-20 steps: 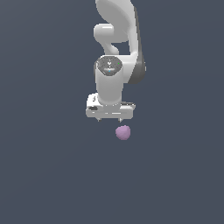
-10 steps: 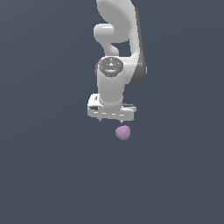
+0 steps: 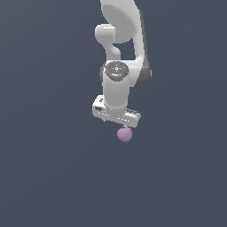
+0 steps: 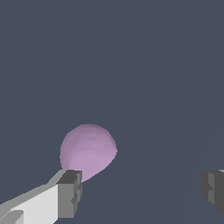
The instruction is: Pick up the object and move it to a goal position.
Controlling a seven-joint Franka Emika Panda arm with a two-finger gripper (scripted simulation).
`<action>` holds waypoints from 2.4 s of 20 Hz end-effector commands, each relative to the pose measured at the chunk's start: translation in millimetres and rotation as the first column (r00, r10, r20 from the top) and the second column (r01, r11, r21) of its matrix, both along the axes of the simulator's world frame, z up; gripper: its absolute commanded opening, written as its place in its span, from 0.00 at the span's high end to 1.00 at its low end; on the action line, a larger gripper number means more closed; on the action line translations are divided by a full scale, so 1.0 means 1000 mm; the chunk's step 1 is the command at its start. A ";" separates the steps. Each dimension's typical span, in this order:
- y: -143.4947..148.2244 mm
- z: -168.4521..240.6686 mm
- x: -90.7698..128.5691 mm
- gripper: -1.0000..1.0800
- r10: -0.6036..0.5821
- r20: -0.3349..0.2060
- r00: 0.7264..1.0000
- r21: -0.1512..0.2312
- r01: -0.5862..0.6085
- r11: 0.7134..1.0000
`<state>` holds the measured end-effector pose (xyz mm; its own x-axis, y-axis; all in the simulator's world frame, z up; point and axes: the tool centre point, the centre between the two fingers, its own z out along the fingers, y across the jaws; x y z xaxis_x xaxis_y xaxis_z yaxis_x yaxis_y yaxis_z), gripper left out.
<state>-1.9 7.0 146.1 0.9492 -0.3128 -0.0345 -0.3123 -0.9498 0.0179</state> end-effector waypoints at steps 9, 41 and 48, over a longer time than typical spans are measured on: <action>0.016 -0.012 0.003 0.04 -0.264 0.010 0.964 -0.003 0.264 0.964; 0.056 -0.040 0.009 0.04 -0.829 0.037 0.558 0.005 0.829 0.559; 0.058 -0.041 0.009 0.04 -0.846 0.038 0.532 0.006 0.847 0.532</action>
